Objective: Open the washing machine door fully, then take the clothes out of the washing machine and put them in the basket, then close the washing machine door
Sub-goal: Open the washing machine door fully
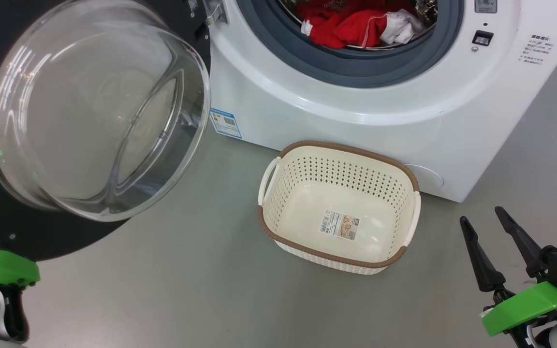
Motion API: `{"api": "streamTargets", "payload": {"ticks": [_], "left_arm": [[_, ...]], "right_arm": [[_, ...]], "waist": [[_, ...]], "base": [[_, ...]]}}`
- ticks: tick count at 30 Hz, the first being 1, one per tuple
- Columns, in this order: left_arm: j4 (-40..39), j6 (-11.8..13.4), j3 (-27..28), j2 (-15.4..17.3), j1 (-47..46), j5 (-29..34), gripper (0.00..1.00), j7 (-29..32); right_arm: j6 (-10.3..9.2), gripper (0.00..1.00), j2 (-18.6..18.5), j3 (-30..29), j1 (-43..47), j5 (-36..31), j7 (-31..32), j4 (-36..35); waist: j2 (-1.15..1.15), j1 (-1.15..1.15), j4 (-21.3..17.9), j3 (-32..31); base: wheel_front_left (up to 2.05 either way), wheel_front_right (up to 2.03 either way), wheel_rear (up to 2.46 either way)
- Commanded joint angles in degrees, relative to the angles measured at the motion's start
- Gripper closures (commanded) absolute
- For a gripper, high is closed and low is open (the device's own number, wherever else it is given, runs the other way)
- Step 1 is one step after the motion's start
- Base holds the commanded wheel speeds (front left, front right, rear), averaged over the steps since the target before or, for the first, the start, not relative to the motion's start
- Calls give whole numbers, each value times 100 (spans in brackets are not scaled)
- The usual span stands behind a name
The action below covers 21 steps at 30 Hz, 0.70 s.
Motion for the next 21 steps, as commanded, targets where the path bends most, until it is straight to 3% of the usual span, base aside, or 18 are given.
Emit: {"api": "streamTargets", "payload": {"ticks": [1,19,20,21], "left_arm": [[-78,-13,227,351,-180,43,100,-28],[-402,-30,6,99,351,-97,100,-28],[-463,-31,-56,72,429,-121,91,-28],[-527,-31,-118,45,510,-164,75,-28]], "right_arm": [[43,0,-106,107,-164,-40,-38,-144],[43,0,40,23,-39,-10,-38,-134],[43,0,61,13,-21,-5,-38,-132],[43,0,81,8,-3,-4,-38,-131]], "waist": [[0,0,-12,-4],[0,0,-66,-331],[0,0,-72,-374],[0,0,-85,-408]], "base": [[0,0,0],[0,0,0],[0,0,0],[0,0,0]]}}
